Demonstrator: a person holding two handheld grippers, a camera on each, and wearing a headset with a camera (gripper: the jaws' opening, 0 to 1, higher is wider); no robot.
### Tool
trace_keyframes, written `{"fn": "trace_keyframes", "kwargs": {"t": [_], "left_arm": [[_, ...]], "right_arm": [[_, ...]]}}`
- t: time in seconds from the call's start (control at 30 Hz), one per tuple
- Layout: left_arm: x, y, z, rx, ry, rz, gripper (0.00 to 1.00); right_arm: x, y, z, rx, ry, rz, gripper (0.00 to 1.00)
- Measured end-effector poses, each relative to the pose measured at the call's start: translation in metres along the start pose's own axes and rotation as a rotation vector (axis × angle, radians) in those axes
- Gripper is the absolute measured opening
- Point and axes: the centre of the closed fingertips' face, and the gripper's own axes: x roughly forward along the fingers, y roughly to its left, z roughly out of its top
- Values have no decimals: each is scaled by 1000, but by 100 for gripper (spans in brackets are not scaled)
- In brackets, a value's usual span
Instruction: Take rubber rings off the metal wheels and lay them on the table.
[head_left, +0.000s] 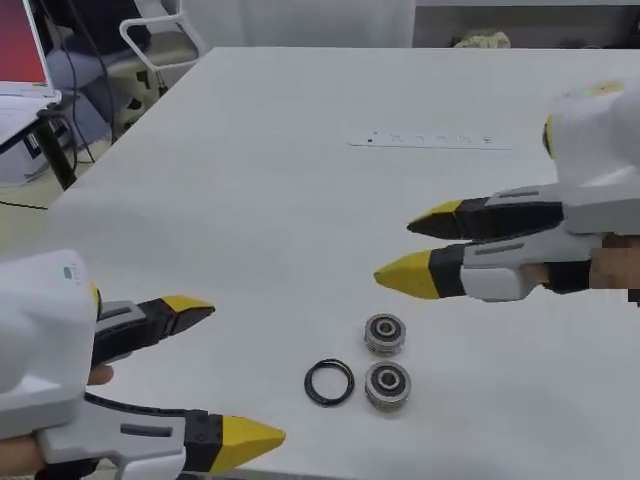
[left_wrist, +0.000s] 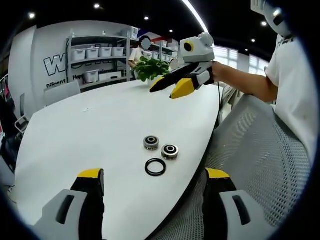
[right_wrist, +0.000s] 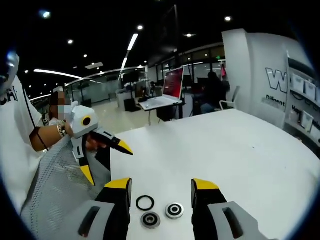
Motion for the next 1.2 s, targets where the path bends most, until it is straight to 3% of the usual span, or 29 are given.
{"fn": "trace_keyframes", "kwargs": {"t": [0.2, 0.4, 0.63, 0.83, 1.0, 1.2], "left_arm": [[1, -1, 2, -5, -14, -3, 85], [1, -1, 5, -14, -30, -3, 88], [3, -3, 3, -10, -20, -21, 89], [3, -3, 4, -12, -19, -22, 92], [3, -3, 3, -11, -16, -25, 94], [4, -4, 3, -10, -15, -33, 96]], "right_arm": [[-18, 3, -9, -12, -21, -4, 52], [-41, -1, -27, 19, -43, -40, 59], [-60, -8, -50, 67, -53, -86, 68], [-69, -9, -71, 116, -31, -115, 73], [-71, -2, -93, 147, 5, -124, 81], [-69, 4, -110, 204, 8, -139, 85]]}}
